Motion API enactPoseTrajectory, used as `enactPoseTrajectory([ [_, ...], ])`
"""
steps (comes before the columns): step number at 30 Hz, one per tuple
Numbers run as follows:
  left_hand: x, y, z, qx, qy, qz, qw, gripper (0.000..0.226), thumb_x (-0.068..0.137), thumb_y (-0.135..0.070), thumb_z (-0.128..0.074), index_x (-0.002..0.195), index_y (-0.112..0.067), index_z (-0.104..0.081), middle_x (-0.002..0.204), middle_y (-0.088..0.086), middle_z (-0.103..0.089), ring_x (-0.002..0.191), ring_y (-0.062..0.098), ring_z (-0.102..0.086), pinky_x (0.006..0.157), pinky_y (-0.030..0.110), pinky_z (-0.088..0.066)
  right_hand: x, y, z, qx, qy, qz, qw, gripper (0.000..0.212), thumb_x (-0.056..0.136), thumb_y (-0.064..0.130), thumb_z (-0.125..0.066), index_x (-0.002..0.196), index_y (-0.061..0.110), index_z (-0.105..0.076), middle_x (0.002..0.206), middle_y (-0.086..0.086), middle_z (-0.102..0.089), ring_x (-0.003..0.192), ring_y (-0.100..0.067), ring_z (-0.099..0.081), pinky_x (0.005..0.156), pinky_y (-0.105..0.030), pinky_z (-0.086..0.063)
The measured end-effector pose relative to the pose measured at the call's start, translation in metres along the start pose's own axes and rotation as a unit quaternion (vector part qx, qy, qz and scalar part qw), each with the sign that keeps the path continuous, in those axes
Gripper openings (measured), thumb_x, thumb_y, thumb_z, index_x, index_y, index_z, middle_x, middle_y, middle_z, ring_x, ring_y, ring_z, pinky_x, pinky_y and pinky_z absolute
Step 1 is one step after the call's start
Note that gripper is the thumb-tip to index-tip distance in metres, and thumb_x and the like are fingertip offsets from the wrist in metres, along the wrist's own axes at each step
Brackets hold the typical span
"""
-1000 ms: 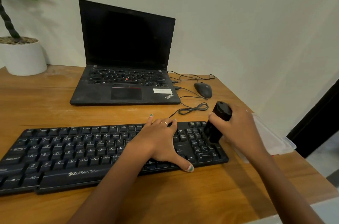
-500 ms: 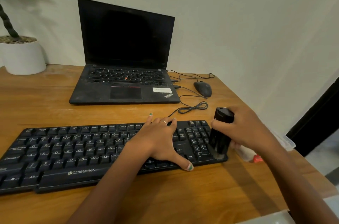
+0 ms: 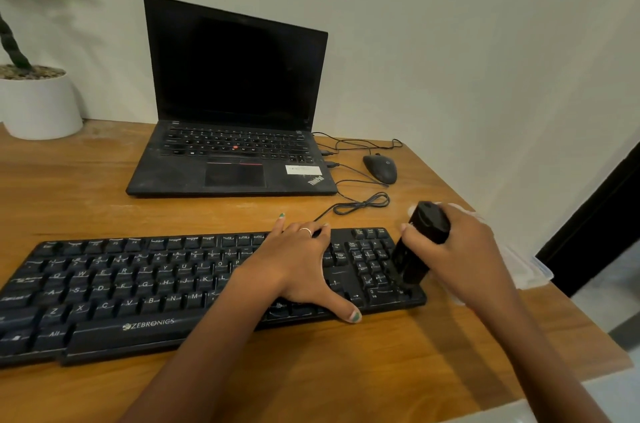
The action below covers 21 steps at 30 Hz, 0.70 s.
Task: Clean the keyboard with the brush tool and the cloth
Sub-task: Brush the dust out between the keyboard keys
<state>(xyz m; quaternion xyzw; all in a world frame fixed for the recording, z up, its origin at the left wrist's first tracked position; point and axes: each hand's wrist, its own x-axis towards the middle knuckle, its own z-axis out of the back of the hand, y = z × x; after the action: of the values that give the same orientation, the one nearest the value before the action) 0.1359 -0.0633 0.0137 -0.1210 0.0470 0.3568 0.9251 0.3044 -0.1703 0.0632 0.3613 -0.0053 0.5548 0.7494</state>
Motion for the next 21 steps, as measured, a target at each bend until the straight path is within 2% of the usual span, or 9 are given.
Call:
enactPoseTrajectory([
  [2,0.0,0.0,0.0,-0.001,0.0,0.0,1.0,0.131,0.062,-0.085,-0.058,0.155,-0.015,0.002,0.163,0.002,0.003,0.149,0.02,0.004,0.116,0.045,0.015,-0.007,0.001,-0.004,-0.003,0.0,0.013,1.0,0.018,0.081,0.029,-0.066,0.069,0.021,-0.054,0.066,0.008,-0.054,0.062,-0.002,-0.05,0.053,-0.008,-0.039],
  [5,0.0,0.0,0.0,-0.005,-0.001,-0.001,1.0,0.131,0.062,-0.085,-0.058,0.155,-0.015,0.002,0.163,0.002,0.003,0.149,0.021,0.003,0.117,0.044,0.012,0.0,0.0,0.011,-0.033,0.094,-0.008,0.995,0.014,0.08,0.031,-0.065,0.075,0.02,-0.059,0.07,0.008,-0.057,0.066,-0.004,-0.053,0.05,-0.013,-0.038],
  [6,0.0,0.0,0.0,-0.008,-0.001,-0.001,1.0,0.131,0.062,-0.084,-0.059,0.155,-0.016,0.003,0.163,0.001,0.004,0.149,0.021,0.003,0.117,0.043,0.011,0.003,-0.001,0.013,-0.043,0.091,-0.008,0.995,0.015,0.08,0.033,-0.065,0.076,0.019,-0.059,0.07,0.008,-0.058,0.066,-0.004,-0.054,0.05,-0.014,-0.037],
  [9,-0.001,0.0,0.0,-0.013,-0.003,-0.004,1.0,0.13,0.063,-0.083,-0.06,0.155,-0.015,0.002,0.163,0.001,0.004,0.149,0.021,0.002,0.118,0.041,0.007,0.0,-0.002,0.002,-0.021,-0.017,0.012,1.0,0.017,0.081,0.035,-0.065,0.081,0.019,-0.058,0.07,0.007,-0.057,0.066,-0.004,-0.053,0.051,-0.013,-0.038],
  [11,-0.002,-0.001,0.001,-0.014,-0.003,-0.005,1.0,0.13,0.063,-0.083,-0.06,0.155,-0.015,0.002,0.163,0.001,0.004,0.149,0.022,0.002,0.119,0.041,0.006,-0.01,-0.002,-0.009,0.014,-0.03,0.015,0.999,0.017,0.081,0.032,-0.065,0.08,0.017,-0.058,0.068,0.006,-0.056,0.065,-0.008,-0.053,0.052,-0.012,-0.042],
  [15,-0.001,-0.001,0.001,-0.014,-0.005,-0.006,1.0,0.13,0.063,-0.083,-0.06,0.155,-0.015,0.002,0.163,0.001,0.003,0.149,0.022,0.001,0.119,0.041,0.004,-0.008,-0.003,0.012,-0.006,0.089,-0.014,0.996,0.015,0.08,0.029,-0.066,0.077,0.016,-0.059,0.067,0.004,-0.059,0.06,-0.007,-0.056,0.047,-0.015,-0.043],
  [16,-0.001,-0.001,0.001,-0.014,-0.004,-0.005,1.0,0.13,0.063,-0.083,-0.06,0.155,-0.015,0.002,0.163,0.001,0.003,0.149,0.022,0.001,0.119,0.041,0.004,-0.006,-0.004,0.018,-0.003,0.097,-0.015,0.995,0.013,0.08,0.029,-0.067,0.076,0.018,-0.06,0.066,0.004,-0.06,0.058,-0.005,-0.057,0.045,-0.014,-0.042],
  [19,-0.002,-0.001,0.0,-0.012,-0.002,-0.005,1.0,0.13,0.063,-0.083,-0.06,0.155,-0.015,0.001,0.163,0.001,0.004,0.149,0.023,0.001,0.119,0.041,0.004,-0.01,-0.006,0.011,-0.014,0.002,0.022,1.0,0.011,0.08,0.031,-0.067,0.078,0.025,-0.058,0.071,0.009,-0.058,0.067,-0.002,-0.055,0.05,-0.014,-0.041],
  [21,-0.002,-0.001,0.001,-0.01,-0.002,-0.005,1.0,0.13,0.063,-0.083,-0.06,0.155,-0.015,0.001,0.163,0.001,0.004,0.149,0.023,0.001,0.119,0.042,0.004,-0.017,-0.006,-0.001,0.017,-0.021,0.035,0.999,0.013,0.079,0.027,-0.067,0.074,0.022,-0.057,0.067,0.007,-0.056,0.068,-0.002,-0.054,0.054,-0.014,-0.043],
])
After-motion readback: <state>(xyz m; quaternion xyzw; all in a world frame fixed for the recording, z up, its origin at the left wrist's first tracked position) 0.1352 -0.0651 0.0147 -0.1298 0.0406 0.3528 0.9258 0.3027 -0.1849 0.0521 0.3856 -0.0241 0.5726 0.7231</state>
